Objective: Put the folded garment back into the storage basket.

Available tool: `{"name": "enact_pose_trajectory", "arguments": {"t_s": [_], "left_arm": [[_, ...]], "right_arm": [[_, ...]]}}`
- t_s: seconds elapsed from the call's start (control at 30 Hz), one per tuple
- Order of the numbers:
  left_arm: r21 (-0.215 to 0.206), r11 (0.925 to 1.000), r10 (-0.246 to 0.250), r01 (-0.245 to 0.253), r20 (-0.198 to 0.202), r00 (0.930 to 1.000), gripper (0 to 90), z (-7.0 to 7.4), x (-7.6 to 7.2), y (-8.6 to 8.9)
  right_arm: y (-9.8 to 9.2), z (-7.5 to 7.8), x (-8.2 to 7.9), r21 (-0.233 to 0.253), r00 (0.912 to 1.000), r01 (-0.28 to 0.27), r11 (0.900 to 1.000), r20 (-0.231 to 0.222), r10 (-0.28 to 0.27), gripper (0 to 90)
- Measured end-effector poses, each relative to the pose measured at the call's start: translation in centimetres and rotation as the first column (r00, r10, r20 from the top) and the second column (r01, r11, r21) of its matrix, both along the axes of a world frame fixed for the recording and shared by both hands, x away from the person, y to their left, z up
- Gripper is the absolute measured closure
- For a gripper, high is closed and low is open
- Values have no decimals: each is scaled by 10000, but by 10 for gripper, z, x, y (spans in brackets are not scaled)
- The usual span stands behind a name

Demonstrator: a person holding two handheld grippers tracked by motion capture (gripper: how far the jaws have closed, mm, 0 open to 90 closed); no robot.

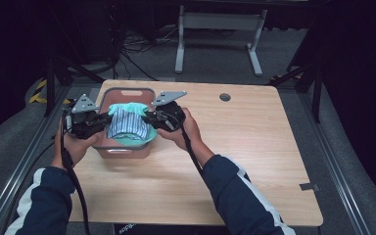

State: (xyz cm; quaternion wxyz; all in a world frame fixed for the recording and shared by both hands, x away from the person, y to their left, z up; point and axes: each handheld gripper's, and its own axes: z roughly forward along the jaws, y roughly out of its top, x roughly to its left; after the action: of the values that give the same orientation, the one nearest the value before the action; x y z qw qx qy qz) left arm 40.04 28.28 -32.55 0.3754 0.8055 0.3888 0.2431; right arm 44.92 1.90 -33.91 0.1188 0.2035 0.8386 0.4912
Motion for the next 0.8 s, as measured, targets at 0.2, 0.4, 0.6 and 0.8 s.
{"name": "enact_pose_trajectory", "arguments": {"t_s": [0.2, 0.4, 0.6, 0.8], "left_arm": [[-64, 9996, 271, -271, -1, 9996, 824, -2, 1, 9], [1, 9988, 491, -491, -166, 9987, 824, -7, 4, 14], [103, 9981, 603, -601, -147, 9981, 824, -12, 8, 17], [315, 9967, 752, -743, -273, 9968, 824, -15, 14, 17]], "right_arm": [[16, -3, 3, -53, 10000, -77, 10000, -58, 76, 812], [25, -9, 7, -136, 9998, -47, 9999, -173, 44, 812], [32, -18, 12, -250, 9995, 34, 9997, -315, -42, 811], [35, -23, 17, -218, 9992, 101, 9997, -390, -110, 809]]}}
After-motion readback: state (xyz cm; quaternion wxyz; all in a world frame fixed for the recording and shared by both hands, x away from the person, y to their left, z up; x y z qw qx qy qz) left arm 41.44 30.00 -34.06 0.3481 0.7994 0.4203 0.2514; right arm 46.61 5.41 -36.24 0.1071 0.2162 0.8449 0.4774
